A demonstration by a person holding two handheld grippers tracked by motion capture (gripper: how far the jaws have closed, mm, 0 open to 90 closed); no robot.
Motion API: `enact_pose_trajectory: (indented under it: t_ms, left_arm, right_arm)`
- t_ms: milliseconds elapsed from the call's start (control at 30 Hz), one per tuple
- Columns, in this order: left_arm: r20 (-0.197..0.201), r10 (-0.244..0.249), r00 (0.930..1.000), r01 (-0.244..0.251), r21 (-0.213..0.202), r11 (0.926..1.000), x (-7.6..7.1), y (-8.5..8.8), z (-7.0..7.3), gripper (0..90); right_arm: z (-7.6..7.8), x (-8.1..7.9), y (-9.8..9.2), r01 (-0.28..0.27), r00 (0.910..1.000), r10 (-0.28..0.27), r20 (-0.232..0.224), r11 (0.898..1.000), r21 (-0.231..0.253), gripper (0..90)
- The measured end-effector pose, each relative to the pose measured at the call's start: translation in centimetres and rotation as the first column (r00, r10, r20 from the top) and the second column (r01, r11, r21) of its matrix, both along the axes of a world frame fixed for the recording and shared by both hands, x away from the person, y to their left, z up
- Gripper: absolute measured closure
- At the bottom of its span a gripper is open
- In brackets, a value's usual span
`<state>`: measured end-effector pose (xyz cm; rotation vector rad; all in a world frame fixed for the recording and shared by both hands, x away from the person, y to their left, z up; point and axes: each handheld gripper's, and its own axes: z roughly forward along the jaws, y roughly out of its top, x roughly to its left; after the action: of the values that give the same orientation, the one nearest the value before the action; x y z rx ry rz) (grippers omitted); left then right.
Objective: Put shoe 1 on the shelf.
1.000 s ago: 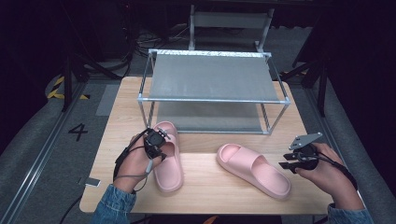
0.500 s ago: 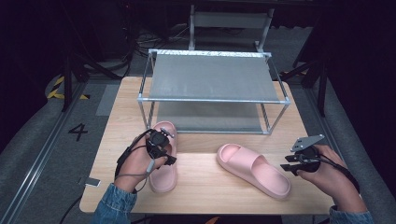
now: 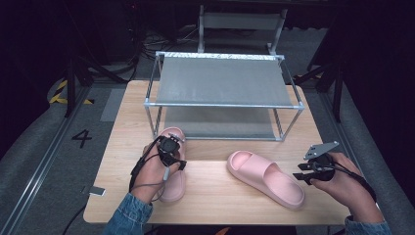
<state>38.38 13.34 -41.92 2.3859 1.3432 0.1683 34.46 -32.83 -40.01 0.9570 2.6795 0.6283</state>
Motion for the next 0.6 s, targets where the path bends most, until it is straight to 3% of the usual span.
enact_pose_trajectory:
  t_ms: [67, 200, 267, 367, 467, 600]
  left_arm:
    - [-0.004, 0.013, 0.9999, -0.014, -0.015, 0.9998, 0.04, 0.18, -0.05, 48.1]
    - [-0.015, 0.015, 0.9998, -0.015, 0.000, 0.9999, 0.27, -0.18, -0.01, 49.2]
    - [0.027, -0.013, 0.9996, 0.014, -0.028, 0.9995, 0.31, -0.30, -0.03, 51.9]
    - [0.040, -0.026, 0.9988, 0.028, -0.056, 0.9980, 0.38, -0.39, 0.05, 59.8]
    - [0.057, -0.026, 0.9980, 0.029, -0.048, 0.9984, 0.53, -0.42, 0.13, 73.1]
    - [0.038, -0.013, 0.9992, 0.015, -0.058, 0.9982, 0.49, -0.35, 0.38, 77.0]
  right_arm:
    - [-0.08, 0.05, -0.02, 0.004, 1.0000, -0.004, 0.001, 1.000, -0.004, 59.4]
    - [-0.13, 0.07, 0.04, -0.001, 1.0000, 0.001, -0.003, 1.000, -0.002, 59.2]
    - [-0.07, 0.04, 0.03, -0.001, 1.0000, 0.001, 0.001, 1.000, -0.003, 59.2]
    - [-0.02, 0.00, 0.01, 0.000, 1.0000, 0.000, 0.001, 1.000, -0.004, 59.4]
    - [-0.13, 0.00, 0.10, -0.001, 1.0000, 0.001, -0.002, 1.000, -0.006, 59.5]
    - [-0.29, -0.02, 0.14, -0.008, 0.9999, 0.008, -0.006, 1.000, -0.010, 59.8]
